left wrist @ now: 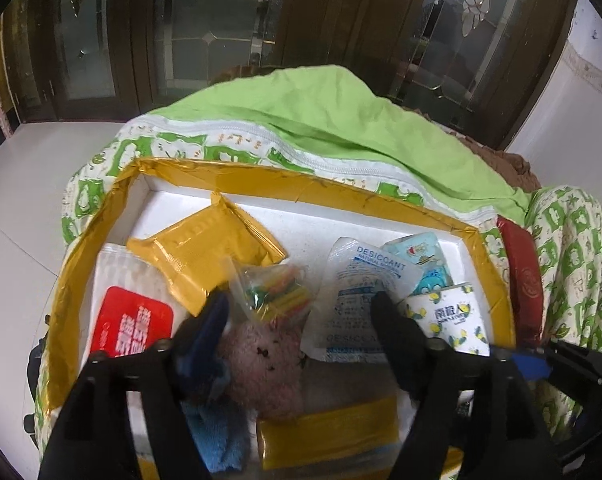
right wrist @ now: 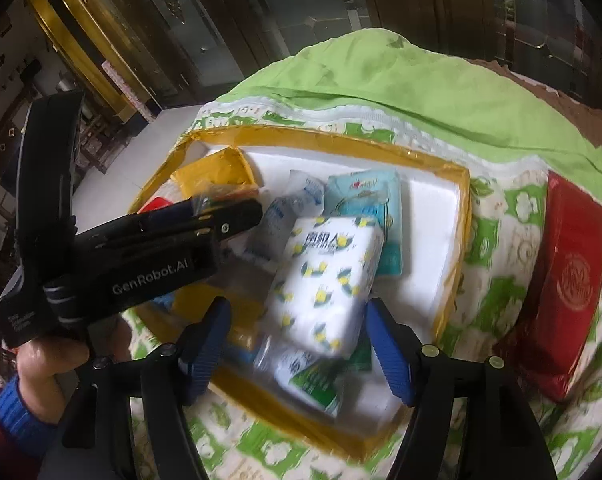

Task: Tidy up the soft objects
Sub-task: 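Withdraw both open grippers up and away from the tray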

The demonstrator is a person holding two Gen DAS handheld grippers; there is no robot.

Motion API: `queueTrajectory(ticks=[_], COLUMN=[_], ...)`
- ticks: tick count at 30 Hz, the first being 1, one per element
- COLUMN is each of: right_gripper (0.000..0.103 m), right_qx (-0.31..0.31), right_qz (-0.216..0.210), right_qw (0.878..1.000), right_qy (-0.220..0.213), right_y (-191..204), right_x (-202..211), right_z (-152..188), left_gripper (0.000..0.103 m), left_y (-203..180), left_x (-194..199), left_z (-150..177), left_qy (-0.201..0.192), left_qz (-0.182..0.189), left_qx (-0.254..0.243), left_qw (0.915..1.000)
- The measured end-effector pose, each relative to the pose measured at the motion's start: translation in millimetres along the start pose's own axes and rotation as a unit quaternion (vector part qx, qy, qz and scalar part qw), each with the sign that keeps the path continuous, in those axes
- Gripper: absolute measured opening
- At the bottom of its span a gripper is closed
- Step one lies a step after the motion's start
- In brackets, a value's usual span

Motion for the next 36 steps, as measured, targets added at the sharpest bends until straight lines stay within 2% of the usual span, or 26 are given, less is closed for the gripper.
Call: queueTrajectory(ticks=[9,14,19,23,29,33,36], right_gripper=[0.085,0.091,0.094,0.098,0.102,0.102,0.102], right_qx=[-0.041,-0.053,-0.03,-0.025,-0.059,-0.07,-0.06], right_qz=[-0.024,-0.005,0.029,0.062,0.09,0.096,0.096], right_qw=[0.998,0.998,0.996,0.993,0.987,0.985,0.985], right_qy=[-0.029,-0.047,-0.075,-0.096,-0.116,-0.125,-0.128], right_y=[4.0,5.3,16.2,20.2,7.4,5.5,13.1], right_x=[27.6,32.7,38.3,45.3,61.6,71.4,77.1], right_z=[16.1,26.9,43.2,57.6,73.4,84.9,98.2], left_gripper=[0.083,0.086,0.092,0.092,0.093,0.096,0.096], left_y=[-3.1,-3.2,-5.6,-5.0,6.0,14.3,17.4], left_x=[34.2,51.4,69.8,83.5,111.0,126.7,137.9], left_z=[15.0,24.2,41.3,62.1,104.7,133.8,151.1], left_qy=[-0.018,-0.027,-0.038,-0.041,-0.053,-0.056,-0.056], left_qz=[-0.009,-0.02,-0.037,-0.053,-0.079,-0.095,-0.093], left_qx=[-0.012,-0.018,-0.026,-0.038,-0.044,-0.035,-0.022], left_qw=[0.9997,0.9993,0.9983,0.997,0.9945,0.9933,0.9939])
Point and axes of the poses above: each gripper's, at about its wrist camera, not at the fingertips, and x roughly against the way its jaws point, y to its left, z to its underside, the point moved 5 cm from there along -x, roughly the way its jaws point
